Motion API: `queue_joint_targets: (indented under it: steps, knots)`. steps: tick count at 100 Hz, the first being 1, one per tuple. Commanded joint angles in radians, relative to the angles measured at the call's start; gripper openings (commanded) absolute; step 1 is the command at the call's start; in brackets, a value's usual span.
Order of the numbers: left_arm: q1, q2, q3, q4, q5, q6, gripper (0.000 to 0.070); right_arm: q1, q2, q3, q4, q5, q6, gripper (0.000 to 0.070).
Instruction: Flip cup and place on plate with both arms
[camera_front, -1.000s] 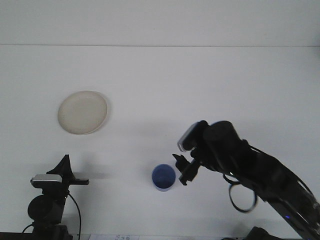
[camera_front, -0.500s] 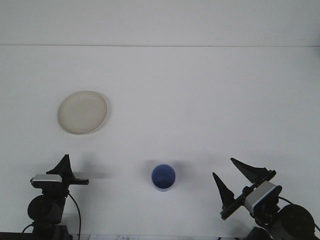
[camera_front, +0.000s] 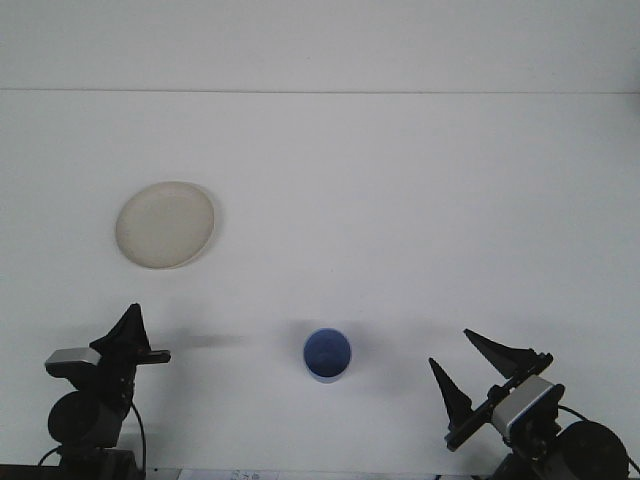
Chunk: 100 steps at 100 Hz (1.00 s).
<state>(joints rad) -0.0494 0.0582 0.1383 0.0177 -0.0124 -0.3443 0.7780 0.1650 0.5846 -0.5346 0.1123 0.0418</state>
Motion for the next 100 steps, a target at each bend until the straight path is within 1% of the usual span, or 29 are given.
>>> queue_joint_targets:
  steps: [1, 6, 8, 10, 14, 18, 22, 24, 27, 34, 40, 45, 55, 61, 66, 81, 91, 100]
  knots:
    - [-0.004, 0.043, 0.109, -0.035, 0.027, -0.046, 0.0016, 0.009, 0.000, 0.009, 0.002, 0.001, 0.010, 0.0465]
    - [-0.005, 0.100, 0.192, -0.106, 0.061, -0.032, 0.0023, 0.009, 0.000, 0.009, -0.003, 0.001, 0.010, 0.0466]
    - [-0.005, 0.127, 0.227, -0.137, 0.079, -0.021, 0.0039, 0.009, 0.000, 0.009, -0.006, 0.001, 0.010, 0.0465]
    - [-0.005, 0.155, 0.263, -0.167, 0.100, -0.006, 0.0074, 0.009, 0.000, 0.009, -0.008, 0.001, 0.010, 0.0465]
    - [-0.006, 0.212, 0.335, -0.230, 0.151, 0.032, 0.0183, 0.009, 0.000, 0.009, -0.010, 0.001, 0.010, 0.0465]
    - [-0.009, 0.274, 0.408, -0.291, 0.204, 0.071, 0.0329, 0.009, 0.000, 0.009, -0.012, 0.001, 0.010, 0.0465]
    - [-0.015, 0.336, 0.478, -0.347, 0.260, 0.095, 0.0465, 0.009, 0.000, 0.009, -0.012, 0.001, 0.010, 0.0466]
    - [-0.019, 0.367, 0.512, -0.373, 0.290, 0.102, 0.0512, 0.009, 0.000, 0.009, -0.013, 0.001, 0.010, 0.0465]
    - [-0.027, 0.414, 0.561, -0.412, 0.336, 0.109, 0.0548, 0.009, 0.000, 0.009, -0.013, 0.001, 0.010, 0.0466]
    - [-0.060, 0.527, 0.669, -0.494, 0.435, 0.124, 0.0547, 0.009, 0.000, 0.009, -0.012, 0.001, 0.009, 0.0466]
    - [-0.105, 0.618, 0.751, -0.553, 0.493, 0.127, 0.0545, 0.009, 0.000, 0.009, -0.012, 0.001, 0.006, 0.0466]
    - [-0.157, 0.694, 0.811, -0.597, 0.515, 0.128, 0.0545, 0.009, 0.000, 0.009, -0.012, 0.001, 0.006, 0.0465]
    - [-0.288, 0.835, 0.910, -0.677, 0.513, 0.161, 0.0544, 0.009, 0.000, 0.009, -0.012, 0.001, 0.007, 0.0465]
    - [-0.370, 0.919, 0.958, -0.714, 0.497, 0.169, 0.0544, 0.009, 0.000, 0.009, -0.012, 0.000, 0.007, 0.0466]
    - [-0.437, 0.988, 0.993, -0.739, 0.469, 0.170, 0.0544, 0.009, 0.000, 0.009, -0.012, 0.001, 0.007, 0.0466]
    - [-0.611, 1.191, 1.085, -0.785, 0.350, 0.175, 0.0544, 0.009, 0.000, 0.009, -0.012, 0.001, 0.006, 0.0465]
    - [-0.681, 1.302, 1.141, -0.807, 0.285, 0.177, 0.0544, 0.009, 0.000, 0.009, -0.012, 0.001, 0.006, 0.0465]
    - [-0.723, 1.379, 1.178, -0.822, 0.267, 0.188, 0.0544, 0.009, 0.000, 0.009, -0.012, 0.001, 0.006, 0.0466]
